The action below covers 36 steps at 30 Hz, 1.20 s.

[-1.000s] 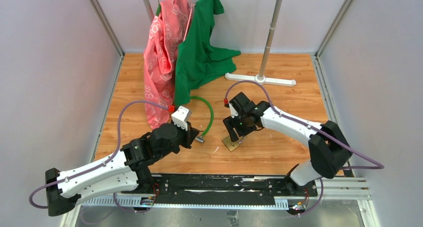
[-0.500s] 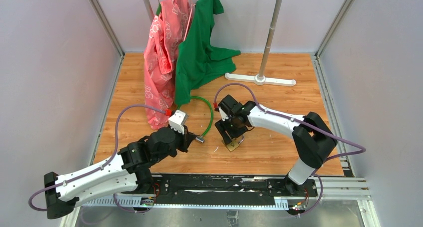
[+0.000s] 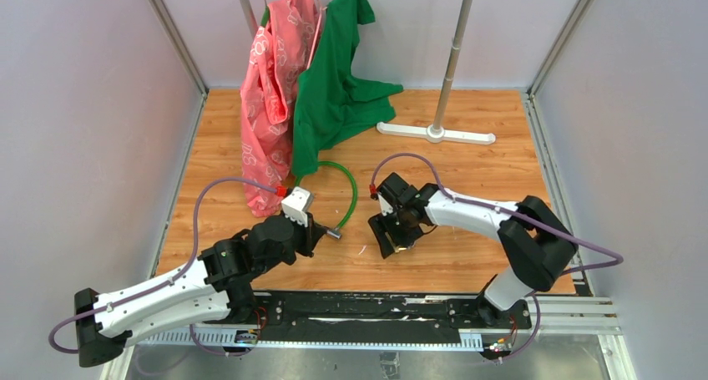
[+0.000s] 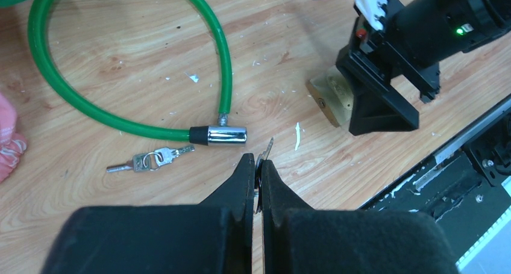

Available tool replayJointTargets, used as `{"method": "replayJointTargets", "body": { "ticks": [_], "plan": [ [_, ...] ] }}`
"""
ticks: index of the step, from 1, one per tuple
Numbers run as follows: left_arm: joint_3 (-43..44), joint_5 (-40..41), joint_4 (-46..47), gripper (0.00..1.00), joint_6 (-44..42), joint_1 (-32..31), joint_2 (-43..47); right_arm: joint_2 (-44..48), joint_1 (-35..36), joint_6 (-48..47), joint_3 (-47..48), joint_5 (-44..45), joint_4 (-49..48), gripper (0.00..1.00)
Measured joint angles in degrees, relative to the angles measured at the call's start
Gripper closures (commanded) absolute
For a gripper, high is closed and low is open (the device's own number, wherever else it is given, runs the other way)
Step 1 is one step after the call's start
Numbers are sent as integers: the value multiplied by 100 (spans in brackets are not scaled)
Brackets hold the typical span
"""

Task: Unlock with the key

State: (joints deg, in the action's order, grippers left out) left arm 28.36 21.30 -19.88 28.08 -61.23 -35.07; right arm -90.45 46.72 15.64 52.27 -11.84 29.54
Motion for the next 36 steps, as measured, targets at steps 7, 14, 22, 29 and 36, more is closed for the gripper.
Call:
{"method": "replayJointTargets", "body": {
  "ticks": [7,14,22,29,36],
  "plan": [
    [-26,-2,17,100,4,0,9,581,0,385,-501,-546,0,27],
    [-76,-4,50,100,4,0,22,1086,0,721,-579,-1475,50,27],
    [-96,-4,52,100,4,0,144,1303,0,444,-13,-1311,654,28],
    [-101,-2,48,100,4,0,240,625,-262,-175,872,-564,584,28],
    [-101,26,-11,100,4,0,328,-573,-586,-494,1200,-581,415,25]
  ]
}}
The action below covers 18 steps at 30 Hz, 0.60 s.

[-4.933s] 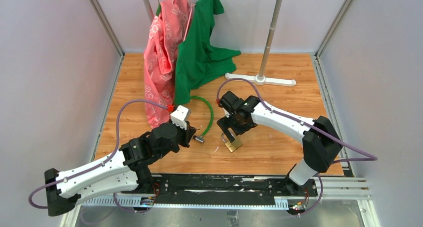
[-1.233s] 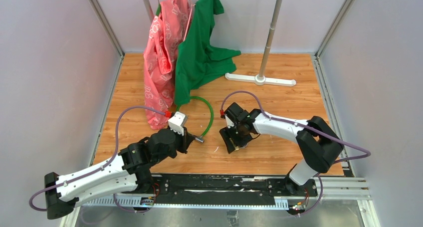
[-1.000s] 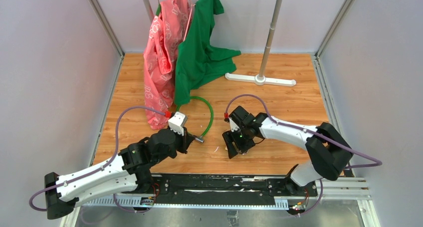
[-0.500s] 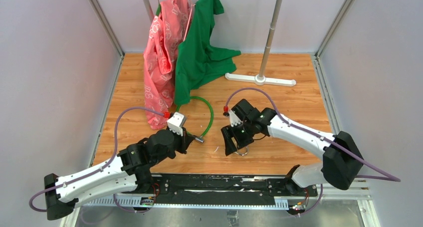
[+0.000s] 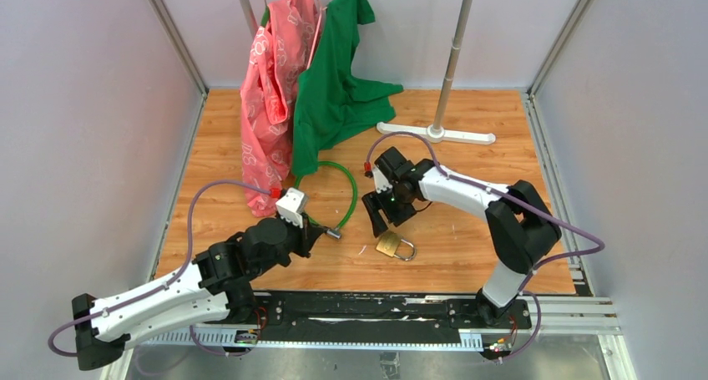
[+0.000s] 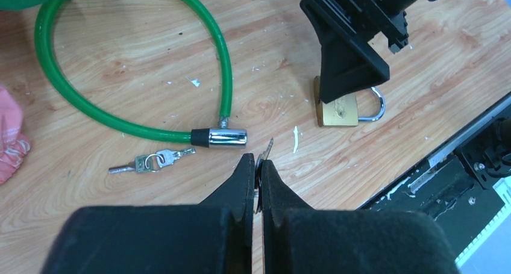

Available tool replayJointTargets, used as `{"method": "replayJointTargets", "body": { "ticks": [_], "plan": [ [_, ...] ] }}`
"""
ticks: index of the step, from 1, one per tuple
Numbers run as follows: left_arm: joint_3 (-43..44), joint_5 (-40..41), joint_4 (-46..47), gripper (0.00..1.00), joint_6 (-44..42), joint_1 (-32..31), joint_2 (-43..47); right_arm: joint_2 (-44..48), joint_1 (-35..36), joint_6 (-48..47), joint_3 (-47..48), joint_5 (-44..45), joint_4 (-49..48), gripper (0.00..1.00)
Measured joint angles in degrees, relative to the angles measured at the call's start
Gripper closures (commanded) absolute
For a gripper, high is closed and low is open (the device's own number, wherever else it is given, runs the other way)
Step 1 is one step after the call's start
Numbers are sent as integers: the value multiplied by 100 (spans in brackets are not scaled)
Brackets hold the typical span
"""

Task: Unlock with the key

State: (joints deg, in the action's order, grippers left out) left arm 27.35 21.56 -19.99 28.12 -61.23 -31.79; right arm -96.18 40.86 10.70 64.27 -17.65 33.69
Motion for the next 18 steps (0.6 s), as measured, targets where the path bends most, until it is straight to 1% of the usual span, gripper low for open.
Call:
{"method": "replayJointTargets", "body": {
  "ticks": [3,7,10,18],
  "plan": [
    [0,35,-37,100,0,0,63,-24,0,-59,-120,-127,-33,20],
    [0,68,-39,100,-7,0,90,234,0,-197,-492,-372,-160,12],
    [0,72,-37,100,-22,0,59,321,35,-221,-669,-437,-286,10],
    [107,44,-42,100,-74,0,-160,404,490,-256,-1036,378,-802,8]
  ]
}}
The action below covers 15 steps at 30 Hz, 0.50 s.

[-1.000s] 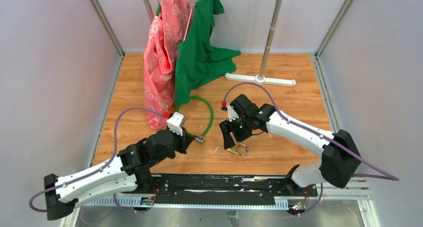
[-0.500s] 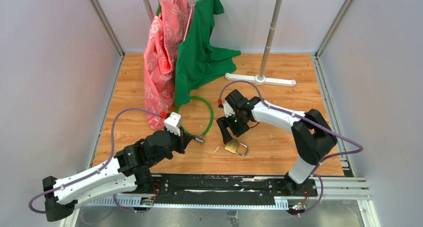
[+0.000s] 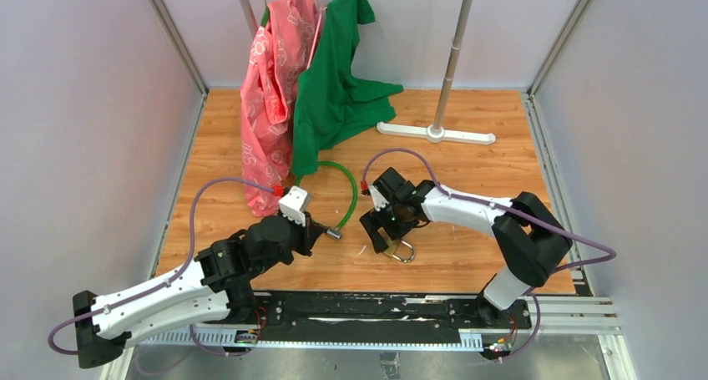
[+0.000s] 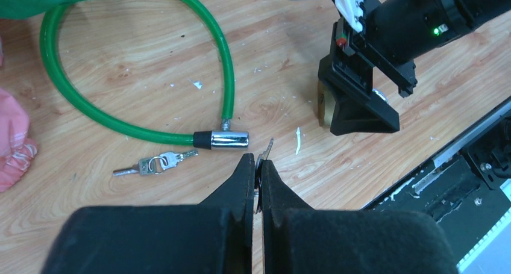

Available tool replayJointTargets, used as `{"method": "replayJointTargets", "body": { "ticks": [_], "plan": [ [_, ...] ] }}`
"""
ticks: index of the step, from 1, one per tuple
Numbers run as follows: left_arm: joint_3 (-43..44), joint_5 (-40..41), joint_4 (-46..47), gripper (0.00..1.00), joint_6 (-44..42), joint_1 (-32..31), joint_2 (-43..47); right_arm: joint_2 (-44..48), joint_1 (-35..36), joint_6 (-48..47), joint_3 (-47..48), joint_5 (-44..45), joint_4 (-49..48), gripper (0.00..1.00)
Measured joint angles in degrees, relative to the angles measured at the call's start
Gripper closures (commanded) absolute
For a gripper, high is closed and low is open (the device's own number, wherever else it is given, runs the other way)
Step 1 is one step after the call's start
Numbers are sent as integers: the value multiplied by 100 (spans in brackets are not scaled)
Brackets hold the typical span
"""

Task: Unlock with the key

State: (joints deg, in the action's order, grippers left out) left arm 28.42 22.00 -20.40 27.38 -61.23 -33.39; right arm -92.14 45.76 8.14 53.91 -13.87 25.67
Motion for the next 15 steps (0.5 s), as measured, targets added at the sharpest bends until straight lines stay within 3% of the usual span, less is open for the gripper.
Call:
{"method": "replayJointTargets", "body": {
  "ticks": [8,15],
  "plan": [
    [144,-55,-35,100,-68,0,-55,321,450,-46,-352,791,-192,11],
    [179,-109,-55,100,-101,0,-98,439,1311,-46,-605,1685,-472,13]
  ]
}}
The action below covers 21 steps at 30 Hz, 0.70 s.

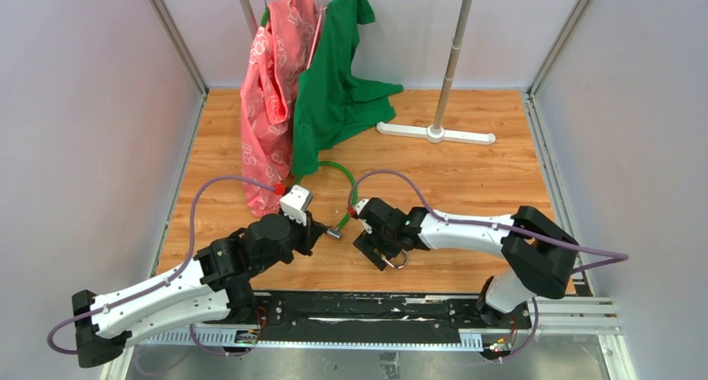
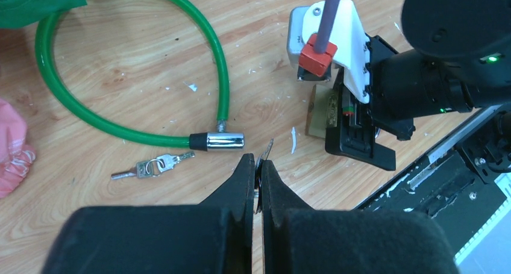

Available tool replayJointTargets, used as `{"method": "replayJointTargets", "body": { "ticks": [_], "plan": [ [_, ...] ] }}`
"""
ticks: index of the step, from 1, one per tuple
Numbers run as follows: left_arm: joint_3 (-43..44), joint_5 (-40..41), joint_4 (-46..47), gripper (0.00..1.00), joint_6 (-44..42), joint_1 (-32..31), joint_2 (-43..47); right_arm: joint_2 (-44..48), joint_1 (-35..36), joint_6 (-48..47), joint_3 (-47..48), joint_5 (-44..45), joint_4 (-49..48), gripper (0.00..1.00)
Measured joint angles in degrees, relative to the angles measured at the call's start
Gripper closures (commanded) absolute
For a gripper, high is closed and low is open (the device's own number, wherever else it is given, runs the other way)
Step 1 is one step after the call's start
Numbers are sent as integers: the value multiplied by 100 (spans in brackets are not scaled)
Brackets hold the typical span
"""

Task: Unlock with the key

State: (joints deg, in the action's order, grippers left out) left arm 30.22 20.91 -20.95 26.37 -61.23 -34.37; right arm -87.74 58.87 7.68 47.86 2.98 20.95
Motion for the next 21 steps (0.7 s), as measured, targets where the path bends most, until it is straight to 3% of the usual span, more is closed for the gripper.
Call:
{"method": "replayJointTargets", "body": {
  "ticks": [5,14,21],
  "plan": [
    [0,-46,-4,100,4,0,-44,260,136,-11,-487,109,-896,17],
    [2,-76,-31,100,42,0,-35,317,140,146,-920,138,-2031,54],
    [2,-79,-20,100,79,0,-74,144,140,221,-839,210,-2260,56]
  ]
}}
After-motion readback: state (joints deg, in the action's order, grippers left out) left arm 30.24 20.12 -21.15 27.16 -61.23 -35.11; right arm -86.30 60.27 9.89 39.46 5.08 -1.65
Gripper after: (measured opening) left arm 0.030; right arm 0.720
